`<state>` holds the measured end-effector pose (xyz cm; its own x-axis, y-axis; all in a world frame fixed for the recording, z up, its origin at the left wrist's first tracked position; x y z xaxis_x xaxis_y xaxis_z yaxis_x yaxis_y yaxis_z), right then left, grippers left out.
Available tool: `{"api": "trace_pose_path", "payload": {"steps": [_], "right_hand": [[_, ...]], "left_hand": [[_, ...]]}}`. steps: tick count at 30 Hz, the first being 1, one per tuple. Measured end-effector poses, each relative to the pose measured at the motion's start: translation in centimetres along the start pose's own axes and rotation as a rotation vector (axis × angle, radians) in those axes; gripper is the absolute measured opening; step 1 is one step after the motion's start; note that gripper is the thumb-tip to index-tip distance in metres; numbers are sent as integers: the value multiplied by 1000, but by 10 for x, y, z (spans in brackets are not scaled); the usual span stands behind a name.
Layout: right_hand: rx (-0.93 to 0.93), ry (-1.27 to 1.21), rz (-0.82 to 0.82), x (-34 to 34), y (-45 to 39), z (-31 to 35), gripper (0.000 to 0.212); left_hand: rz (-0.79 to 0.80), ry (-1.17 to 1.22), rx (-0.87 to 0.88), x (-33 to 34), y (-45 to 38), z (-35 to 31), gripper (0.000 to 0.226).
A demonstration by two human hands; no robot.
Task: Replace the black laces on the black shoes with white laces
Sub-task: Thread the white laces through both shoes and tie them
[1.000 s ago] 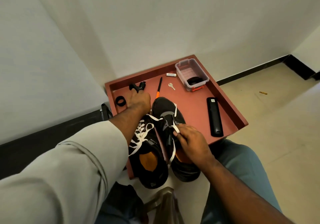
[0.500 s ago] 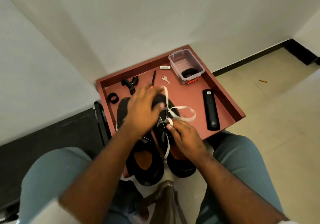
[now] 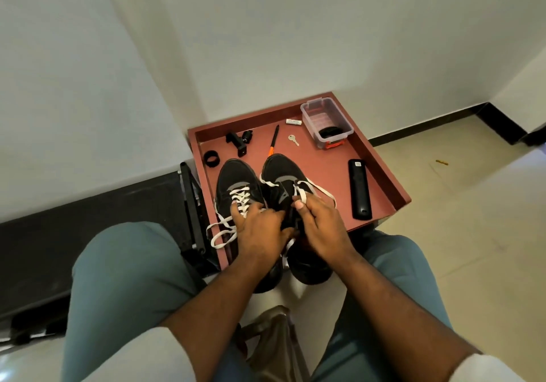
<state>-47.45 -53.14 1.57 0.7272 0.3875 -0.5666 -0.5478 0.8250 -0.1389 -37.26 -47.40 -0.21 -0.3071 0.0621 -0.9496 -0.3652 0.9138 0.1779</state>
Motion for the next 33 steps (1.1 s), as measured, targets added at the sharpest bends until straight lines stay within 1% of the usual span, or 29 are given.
{"api": "trace_pose_path", "payload": {"steps": [3,6,7,9,11,12,13,14,16,17,18,20,21,23,25,27,29,31,33], "right_hand": [[13,-138,22,-1,32,28,24],[76,-302,14,-7,62,39,31],[128,-381,-19,-12,69,38,34],[267,-576,-107,-22,77,33,39],[381,-719,-168,-28,76,31,39],[421,-757,-173,-28,71,29,37],[450,-741,-165,-27,65,24,35],[471,-672,-151,-27,57,20,33],[478,-424,-140,-30,39,2,31],[453,-267,-129,-32,28,-7,30],[415,-109,-104,-31,18,-15,29],[362,188,-12,-22,3,-29,18],[359,292,40,-15,-1,-36,18],[352,398,113,-4,-4,-45,26],[319,418,118,1,-3,-47,32],[287,383,84,0,-2,-51,36],[263,355,60,0,-1,-54,37],[241,355,71,2,-2,-55,38],[226,355,78,3,-4,-58,38]], "left_hand": [[4,82,-19,1,-2,-1,26],[45,103,-47,5,-12,7,20],[72,120,-72,5,-18,12,25],[154,173,-121,6,-30,18,44],[199,142,-106,4,-39,16,56],[216,113,-97,5,-45,14,61],[242,112,-94,6,-48,13,63],[280,163,-102,7,-51,13,61],[365,416,-185,12,-60,16,48],[373,556,-261,11,-68,21,45],[334,658,-336,7,-75,27,45],[228,747,-458,0,-90,41,52],[199,789,-496,-1,-96,44,55],[185,849,-542,1,-110,42,58],[174,789,-558,1,-123,41,64],[175,589,-535,2,-135,43,65],[212,406,-472,5,-144,39,52],[324,312,-438,9,-145,31,35],[471,280,-439,16,-138,23,10]]}}
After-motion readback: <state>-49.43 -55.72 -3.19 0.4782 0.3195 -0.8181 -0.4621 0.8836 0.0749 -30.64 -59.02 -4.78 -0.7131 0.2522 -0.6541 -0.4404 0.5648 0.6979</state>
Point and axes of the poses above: each hand's wrist, its own y-axis away from the middle knuckle, its own x-axis out of the palm, z = x × y, the point moved 10 cm from there along -y, towards the middle knuckle, and after that the axes turned 2 degrees about -x, right-handed, at the moved point
